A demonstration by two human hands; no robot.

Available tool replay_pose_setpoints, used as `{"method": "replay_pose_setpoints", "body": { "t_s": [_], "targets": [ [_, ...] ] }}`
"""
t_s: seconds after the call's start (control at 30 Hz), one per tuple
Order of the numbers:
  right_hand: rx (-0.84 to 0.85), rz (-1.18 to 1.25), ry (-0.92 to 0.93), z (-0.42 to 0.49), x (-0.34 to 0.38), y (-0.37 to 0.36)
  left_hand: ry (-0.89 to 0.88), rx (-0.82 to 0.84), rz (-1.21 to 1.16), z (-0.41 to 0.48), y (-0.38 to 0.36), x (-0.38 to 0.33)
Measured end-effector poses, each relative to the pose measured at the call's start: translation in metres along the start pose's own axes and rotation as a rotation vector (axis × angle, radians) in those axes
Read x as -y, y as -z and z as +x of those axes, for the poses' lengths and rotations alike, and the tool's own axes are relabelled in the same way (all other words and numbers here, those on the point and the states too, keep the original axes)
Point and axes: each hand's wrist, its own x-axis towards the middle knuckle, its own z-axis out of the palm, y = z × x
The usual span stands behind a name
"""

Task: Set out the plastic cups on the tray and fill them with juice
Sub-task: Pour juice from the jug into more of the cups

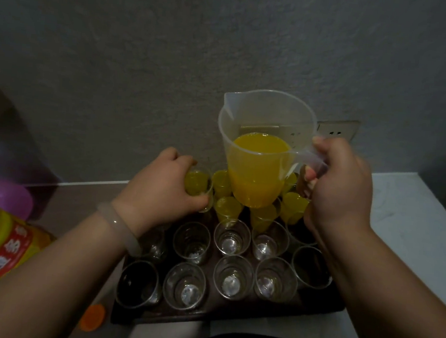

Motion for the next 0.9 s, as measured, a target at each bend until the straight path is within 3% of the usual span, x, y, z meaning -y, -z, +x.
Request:
{"method": "replay_pose_setpoints", "body": {
  "t_s": [0.23,0.4,0.9],
  "targets": [
    [0.022,-0.038,0.023,-0.005,0.005,-0.004,-0.067,-0.108,-0.069,0.004,0.032,0.009],
    [0.099,-0.042,-0.030,0.007,0.017,-0.007,-0.127,-0.080,-0.076,0.014,0.034,0.020],
    [0.352,-0.720,-0.006,0.024,0.046,-0.041,-0.259,-0.036,0.063,0.022,0.026,0.042]
  ]
}}
